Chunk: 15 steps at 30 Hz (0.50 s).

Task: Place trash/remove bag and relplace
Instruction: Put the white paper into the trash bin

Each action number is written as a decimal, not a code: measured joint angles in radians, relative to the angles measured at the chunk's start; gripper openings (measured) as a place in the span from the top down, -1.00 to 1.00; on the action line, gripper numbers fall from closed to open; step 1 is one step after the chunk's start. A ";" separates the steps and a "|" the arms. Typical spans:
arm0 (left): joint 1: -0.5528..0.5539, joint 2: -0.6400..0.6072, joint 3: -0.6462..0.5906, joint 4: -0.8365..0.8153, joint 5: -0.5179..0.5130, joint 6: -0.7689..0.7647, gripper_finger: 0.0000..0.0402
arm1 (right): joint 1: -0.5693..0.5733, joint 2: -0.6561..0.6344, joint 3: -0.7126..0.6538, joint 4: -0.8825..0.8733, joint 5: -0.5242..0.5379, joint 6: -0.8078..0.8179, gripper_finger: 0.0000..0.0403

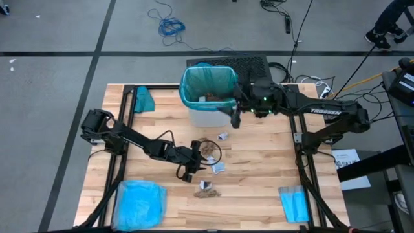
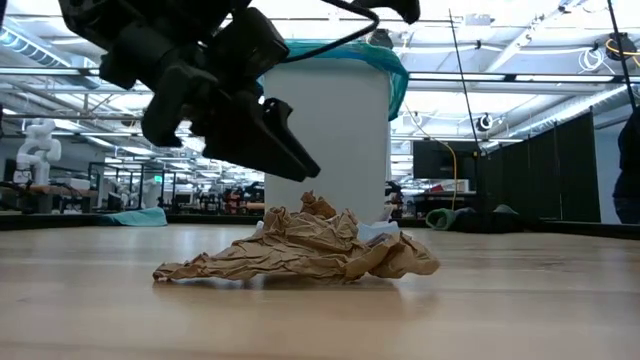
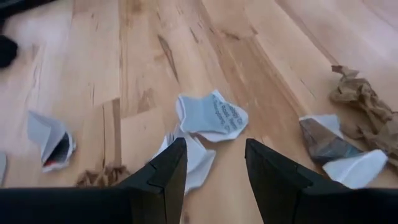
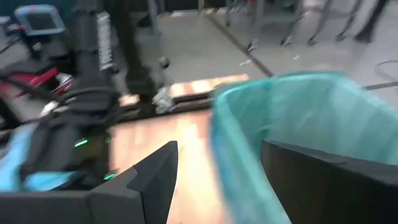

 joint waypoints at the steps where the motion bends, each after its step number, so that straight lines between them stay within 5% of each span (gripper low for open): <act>1: 0.002 0.007 0.006 -0.004 0.000 0.007 0.21 | 0.021 0.000 0.000 -0.017 0.002 0.009 -0.11; 15: 0.084 0.126 0.099 -0.078 0.048 0.058 0.21 | 0.329 -0.072 -0.363 0.259 0.260 0.189 -0.01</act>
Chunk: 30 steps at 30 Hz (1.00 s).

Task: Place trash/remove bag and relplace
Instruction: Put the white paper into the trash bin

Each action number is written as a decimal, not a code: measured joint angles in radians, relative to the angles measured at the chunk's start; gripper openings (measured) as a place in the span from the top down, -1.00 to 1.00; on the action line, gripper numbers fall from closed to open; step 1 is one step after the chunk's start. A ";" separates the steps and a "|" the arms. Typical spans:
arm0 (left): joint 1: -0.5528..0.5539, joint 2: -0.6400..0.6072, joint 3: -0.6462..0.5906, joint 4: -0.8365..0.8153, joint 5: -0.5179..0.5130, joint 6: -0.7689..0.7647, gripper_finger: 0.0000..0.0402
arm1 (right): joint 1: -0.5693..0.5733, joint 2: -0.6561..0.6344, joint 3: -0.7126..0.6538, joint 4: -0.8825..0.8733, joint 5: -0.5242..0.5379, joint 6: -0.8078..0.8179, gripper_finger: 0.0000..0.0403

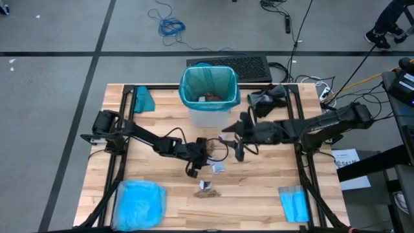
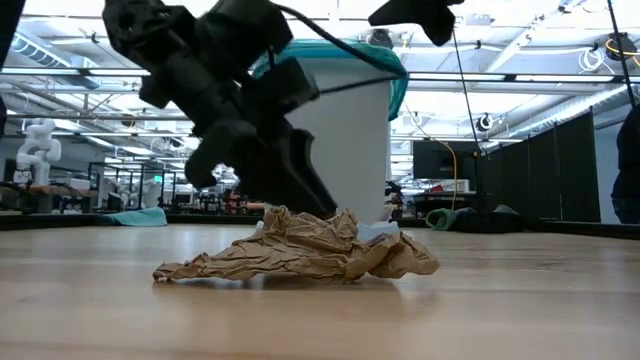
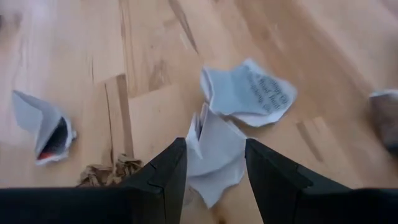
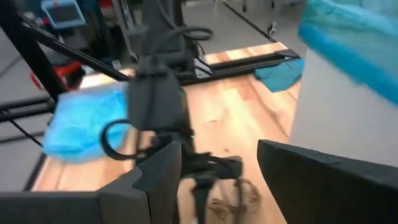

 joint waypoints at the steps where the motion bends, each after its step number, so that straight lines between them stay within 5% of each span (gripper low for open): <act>1: 0.004 0.011 0.006 0.002 0.004 0.000 0.21 | 0.019 -0.008 -0.023 0.026 0.019 0.011 -0.01; 11: 0.015 0.113 0.079 -0.013 -0.004 -0.019 0.25 | 0.243 -0.018 -0.087 0.077 0.261 0.076 -0.01; 19: 0.007 0.138 0.111 -0.023 -0.007 -0.098 0.94 | 0.400 -0.018 -0.147 0.066 0.499 0.180 -0.01; 30: -0.061 0.023 0.115 -0.065 -0.092 -0.106 0.99 | 0.527 -0.017 -0.241 0.069 0.628 0.377 -0.01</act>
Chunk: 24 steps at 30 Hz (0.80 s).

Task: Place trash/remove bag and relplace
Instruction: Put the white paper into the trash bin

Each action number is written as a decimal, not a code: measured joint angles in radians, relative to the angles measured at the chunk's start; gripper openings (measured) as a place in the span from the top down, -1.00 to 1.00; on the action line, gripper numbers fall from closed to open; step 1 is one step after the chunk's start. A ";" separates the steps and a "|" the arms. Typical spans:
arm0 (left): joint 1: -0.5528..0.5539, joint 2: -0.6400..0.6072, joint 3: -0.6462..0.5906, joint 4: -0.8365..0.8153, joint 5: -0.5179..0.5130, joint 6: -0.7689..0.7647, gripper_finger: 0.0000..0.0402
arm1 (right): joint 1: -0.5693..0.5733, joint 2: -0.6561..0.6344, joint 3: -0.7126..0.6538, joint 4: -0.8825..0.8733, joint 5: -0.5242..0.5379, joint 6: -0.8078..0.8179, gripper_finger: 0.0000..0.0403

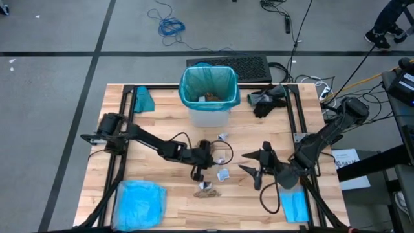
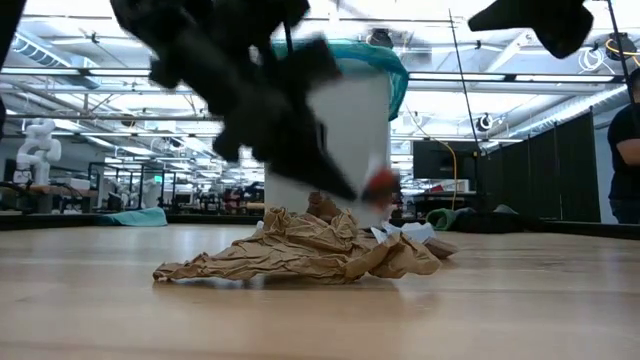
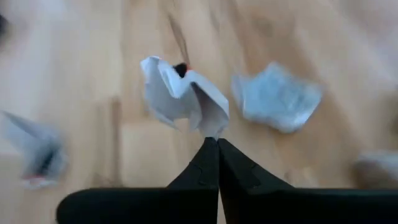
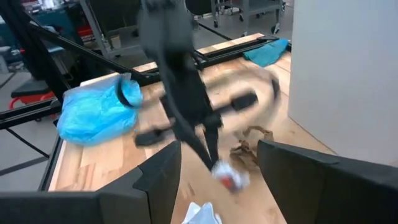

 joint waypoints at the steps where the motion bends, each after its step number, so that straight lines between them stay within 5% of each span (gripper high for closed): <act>1: -0.012 -0.036 0.006 -0.029 -0.019 0.017 0.99 | 0.007 0.000 -0.005 0.000 0.008 0.011 -0.01; 12: 0.019 -0.384 0.224 -0.394 -0.287 0.351 1.00 | 0.020 0.091 -0.053 0.014 0.014 0.152 -0.01; 17: 0.178 -0.447 0.353 -0.552 -0.268 0.415 1.00 | 0.015 0.202 -0.054 0.078 -0.064 0.188 -0.01; 24: 0.370 -0.450 0.514 -0.720 -0.087 0.430 1.00 | -0.010 0.351 -0.054 0.223 -0.114 0.173 -0.01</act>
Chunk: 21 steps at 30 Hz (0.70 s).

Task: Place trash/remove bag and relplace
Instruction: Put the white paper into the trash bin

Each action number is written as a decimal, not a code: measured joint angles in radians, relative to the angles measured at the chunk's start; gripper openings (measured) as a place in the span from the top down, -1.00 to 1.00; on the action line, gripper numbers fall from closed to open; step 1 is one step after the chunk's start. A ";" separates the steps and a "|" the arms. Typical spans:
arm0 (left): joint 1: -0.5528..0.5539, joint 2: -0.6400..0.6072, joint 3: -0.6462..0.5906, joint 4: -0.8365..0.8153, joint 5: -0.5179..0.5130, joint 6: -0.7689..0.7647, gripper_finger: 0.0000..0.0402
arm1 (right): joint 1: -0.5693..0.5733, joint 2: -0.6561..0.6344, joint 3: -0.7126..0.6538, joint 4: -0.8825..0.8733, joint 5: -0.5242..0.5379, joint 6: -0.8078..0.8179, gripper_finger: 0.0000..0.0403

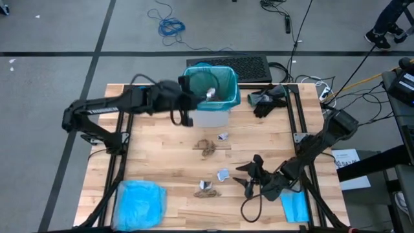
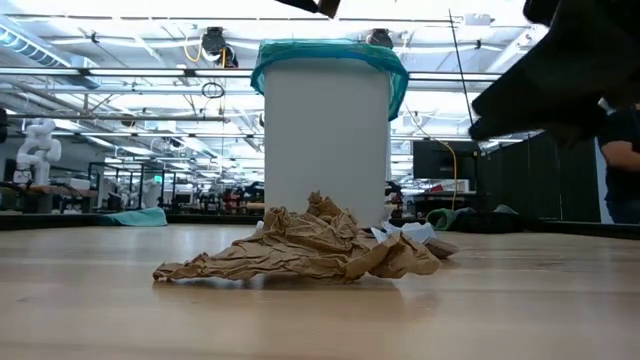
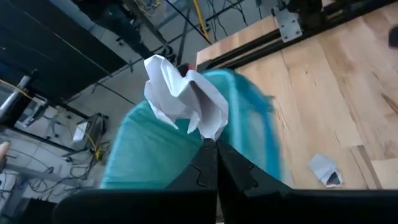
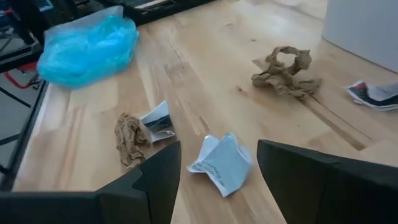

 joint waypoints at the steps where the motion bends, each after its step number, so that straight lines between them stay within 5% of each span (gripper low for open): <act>1: 0.022 0.001 0.016 -0.015 0.021 0.004 1.00 | -0.005 0.019 0.000 0.024 0.000 -0.012 -0.01; 8: 0.173 0.008 0.052 -0.110 0.177 -0.049 0.92 | -0.051 0.116 0.000 0.158 -0.085 -0.140 -0.01; 12: 0.198 0.008 0.052 -0.177 0.275 -0.086 0.63 | -0.087 0.151 0.000 0.159 -0.148 -0.138 -0.08; 21: 0.165 -0.005 0.052 -0.192 0.278 -0.216 -0.07 | -0.181 0.207 0.000 0.158 -0.234 -0.139 -0.31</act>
